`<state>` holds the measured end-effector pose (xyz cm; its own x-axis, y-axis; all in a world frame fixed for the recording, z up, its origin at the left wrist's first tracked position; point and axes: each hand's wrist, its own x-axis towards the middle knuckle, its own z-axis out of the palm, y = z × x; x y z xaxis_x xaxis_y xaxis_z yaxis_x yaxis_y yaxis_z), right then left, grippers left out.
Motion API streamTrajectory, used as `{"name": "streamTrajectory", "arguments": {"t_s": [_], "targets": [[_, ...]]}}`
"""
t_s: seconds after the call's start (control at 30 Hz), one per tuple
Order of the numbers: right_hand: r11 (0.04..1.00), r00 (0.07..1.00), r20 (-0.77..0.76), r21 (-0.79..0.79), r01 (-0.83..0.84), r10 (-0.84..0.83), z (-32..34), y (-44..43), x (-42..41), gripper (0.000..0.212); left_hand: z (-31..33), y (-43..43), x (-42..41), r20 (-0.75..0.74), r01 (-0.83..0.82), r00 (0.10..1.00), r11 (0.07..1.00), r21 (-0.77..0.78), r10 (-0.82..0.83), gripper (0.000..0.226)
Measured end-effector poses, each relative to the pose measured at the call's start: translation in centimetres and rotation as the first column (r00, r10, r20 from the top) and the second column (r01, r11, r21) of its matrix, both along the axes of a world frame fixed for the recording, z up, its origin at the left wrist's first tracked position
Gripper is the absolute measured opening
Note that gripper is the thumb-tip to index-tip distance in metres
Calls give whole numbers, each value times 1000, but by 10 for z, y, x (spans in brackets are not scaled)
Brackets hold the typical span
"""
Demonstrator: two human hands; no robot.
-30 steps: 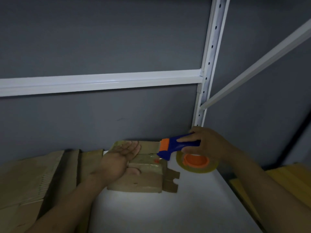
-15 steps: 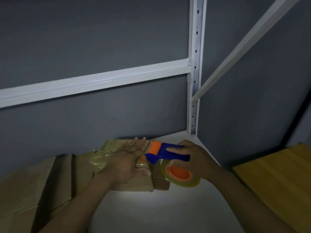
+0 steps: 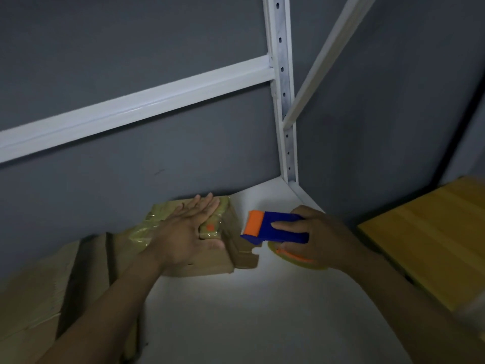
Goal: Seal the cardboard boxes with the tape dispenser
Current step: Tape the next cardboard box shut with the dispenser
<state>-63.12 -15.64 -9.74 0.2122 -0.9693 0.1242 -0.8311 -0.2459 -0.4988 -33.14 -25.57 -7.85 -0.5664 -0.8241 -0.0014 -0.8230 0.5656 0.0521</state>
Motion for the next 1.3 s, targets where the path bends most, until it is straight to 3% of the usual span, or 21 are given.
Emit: {"name": "streamTrajectory", "arguments": {"t_s": [0.13, 0.37, 0.5, 0.57, 0.63, 0.7, 0.73, 0.8, 0.9, 0.97, 1.0, 1.03, 1.1, 1.13, 1.23, 1.3], "targets": [[991, 998, -55, -131, -11, 3, -4, -5, 26, 52, -1, 2, 0, 25, -21, 999, 1000, 2, 21, 103], [991, 994, -21, -82, 109, -111, -3, -11, 55, 47, -2, 5, -9, 8, -70, 998, 997, 16, 70, 112], [956, 951, 106, -6, 294, -292, 4, -13, 52, 39, 1, 9, -14, 26, -100, 995, 995, -6, 100, 122], [937, 905, 243, 90, 337, -349, 4, -19, 38, 34, 0, 14, -14, 33, -112, 993, 994, -10, 112, 123], [917, 777, 487, 236, 323, -399, -2, -23, 17, 29, 1, 16, -14, 50, -120, 991, 993, -13, 121, 124], [880, 538, 697, 400, 256, -474, -12, -20, 1, 22, 3, 17, -17, -4, -139, 990, 990, 12, 139, 120], [857, 435, 741, 475, 200, -512, -18, -17, -3, 22, 5, 18, -20, -52, -148, 987, 989, 27, 149, 116], [825, 379, 741, 548, 137, -555, -28, -12, -6, 24, 8, 19, -24, -108, -163, 980, 986, 20, 164, 108], [795, 425, 683, 581, 175, -594, -37, -20, -4, 24, 7, 18, -24, -134, -144, 980, 990, 10, 144, 98], [779, 725, 380, 526, 342, -575, -38, -31, -3, 28, 5, 15, -20, -107, -115, 987, 993, 30, 118, 98], [800, 820, 183, 410, 437, -542, -38, -36, 1, 32, 4, 14, -19, -82, -109, 990, 993, 38, 112, 103], [837, 845, 124, 268, 476, -520, -35, -40, 8, 33, 3, 13, -18, -59, -107, 992, 994, 38, 109, 109], [911, 860, 304, 92, 402, -411, -24, -48, 31, 33, 2, 13, -18, -22, -106, 994, 994, 21, 106, 121], [945, 858, 399, 95, 313, -324, -16, -52, 45, 31, 2, 12, -18, -7, -105, 994, 994, 10, 105, 126], [937, 787, 559, 343, 65, -260, 3, -63, 82, 32, 1, 10, -16, 0, -97, 995, 995, -6, 97, 125], [887, 628, 686, 461, 16, -368, 4, -66, 90, 25, 0, 10, -15, -1, -91, 996, 996, -9, 91, 123]]}}
